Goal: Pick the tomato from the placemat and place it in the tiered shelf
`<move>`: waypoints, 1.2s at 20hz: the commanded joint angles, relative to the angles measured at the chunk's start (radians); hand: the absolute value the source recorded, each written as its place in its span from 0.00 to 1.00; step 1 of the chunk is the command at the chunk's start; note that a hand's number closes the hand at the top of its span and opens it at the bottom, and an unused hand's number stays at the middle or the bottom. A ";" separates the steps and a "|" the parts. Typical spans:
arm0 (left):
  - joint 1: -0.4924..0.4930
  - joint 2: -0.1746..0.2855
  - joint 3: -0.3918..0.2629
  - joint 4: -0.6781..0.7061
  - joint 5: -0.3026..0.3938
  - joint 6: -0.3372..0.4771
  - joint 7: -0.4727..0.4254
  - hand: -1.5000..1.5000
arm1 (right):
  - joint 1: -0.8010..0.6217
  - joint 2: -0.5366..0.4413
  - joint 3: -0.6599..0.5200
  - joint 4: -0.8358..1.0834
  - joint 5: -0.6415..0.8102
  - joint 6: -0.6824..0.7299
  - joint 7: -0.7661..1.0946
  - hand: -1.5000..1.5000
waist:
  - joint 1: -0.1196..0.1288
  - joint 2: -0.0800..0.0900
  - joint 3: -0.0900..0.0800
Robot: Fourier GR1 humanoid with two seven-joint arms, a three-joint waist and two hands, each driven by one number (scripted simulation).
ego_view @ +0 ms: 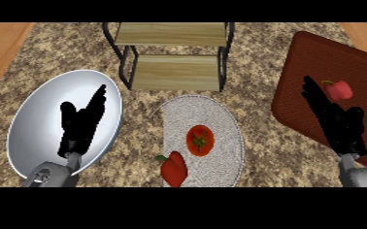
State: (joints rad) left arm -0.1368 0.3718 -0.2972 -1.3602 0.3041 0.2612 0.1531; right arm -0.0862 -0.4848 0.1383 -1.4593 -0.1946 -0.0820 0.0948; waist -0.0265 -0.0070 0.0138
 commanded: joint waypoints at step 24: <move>0.114 0.068 -0.003 -0.029 -0.086 -0.143 -0.142 0.50 | 0.396 0.139 0.407 -0.636 0.716 -0.411 0.218 0.00 | 0.034 0.006 -0.020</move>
State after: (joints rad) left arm -0.0774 0.4127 -0.2967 -1.4149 0.2165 0.1498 0.0064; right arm 0.3002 -0.3102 0.4621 -2.0186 0.4059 -0.5634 0.1248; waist -0.0082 -0.0089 0.0031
